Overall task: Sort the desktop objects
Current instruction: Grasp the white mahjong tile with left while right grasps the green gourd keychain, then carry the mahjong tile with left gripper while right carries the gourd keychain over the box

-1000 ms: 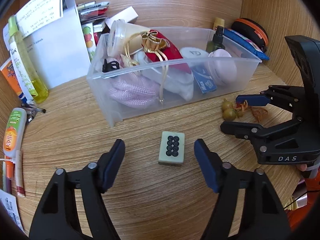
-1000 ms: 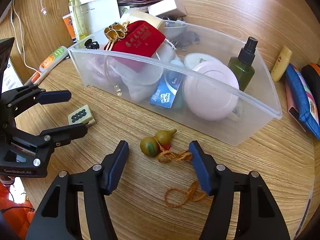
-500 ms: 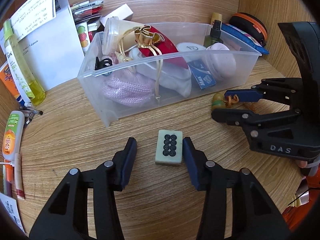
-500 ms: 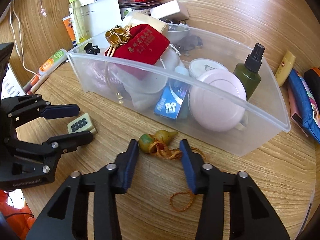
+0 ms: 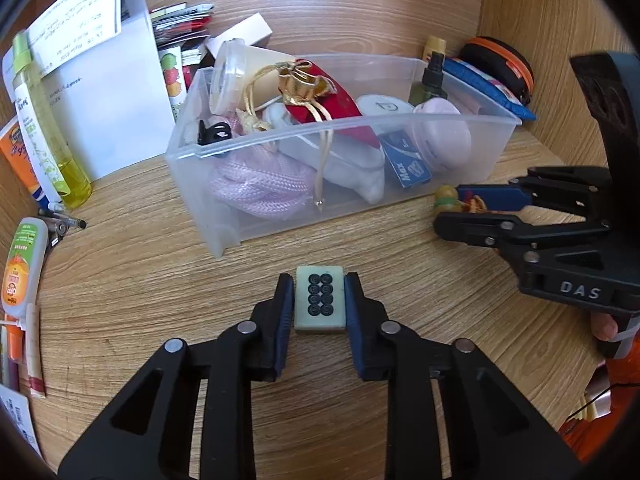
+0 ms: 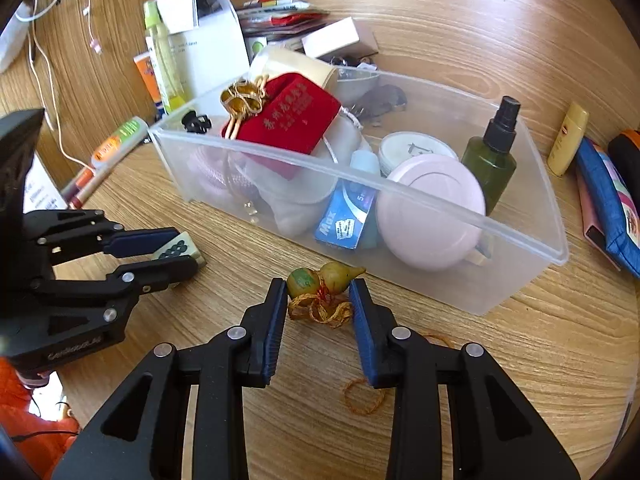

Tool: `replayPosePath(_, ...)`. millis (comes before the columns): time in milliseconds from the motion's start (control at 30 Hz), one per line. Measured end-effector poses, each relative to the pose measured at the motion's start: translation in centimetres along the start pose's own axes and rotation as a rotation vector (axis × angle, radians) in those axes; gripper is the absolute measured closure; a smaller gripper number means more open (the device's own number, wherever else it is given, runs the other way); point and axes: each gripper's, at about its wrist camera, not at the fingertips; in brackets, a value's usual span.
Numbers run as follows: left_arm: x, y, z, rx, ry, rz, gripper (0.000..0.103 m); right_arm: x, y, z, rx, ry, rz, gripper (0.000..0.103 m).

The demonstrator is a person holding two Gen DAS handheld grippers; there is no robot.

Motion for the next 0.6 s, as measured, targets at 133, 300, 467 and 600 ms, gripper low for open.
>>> replayPosePath(133, 0.1, 0.7, 0.4, -0.003, -0.017, 0.043, 0.079, 0.0, -0.3, 1.1, -0.002, -0.016, -0.007, 0.074)
replayPosePath(300, 0.2, 1.2, 0.9, 0.001, -0.04, 0.069, 0.079, 0.3, -0.8, 2.8, -0.018, -0.049, -0.015, 0.074)
replayPosePath(467, 0.3, 1.0, 1.5, 0.003, -0.061, 0.077, 0.079, 1.1, -1.5, 4.5, -0.037, -0.09, -0.024, 0.074)
replayPosePath(600, 0.9, 0.9, 2.3, 0.004, -0.089, 0.075, 0.079, 1.7, -1.9, 5.4, -0.05, -0.117, -0.023, 0.074)
Point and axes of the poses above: each gripper's, at about its wrist camera, not at the fingertips, and z roughly against the way its jaws point, y to its left, x to its top, and after that the axes turned 10 degrees about -y, right-handed
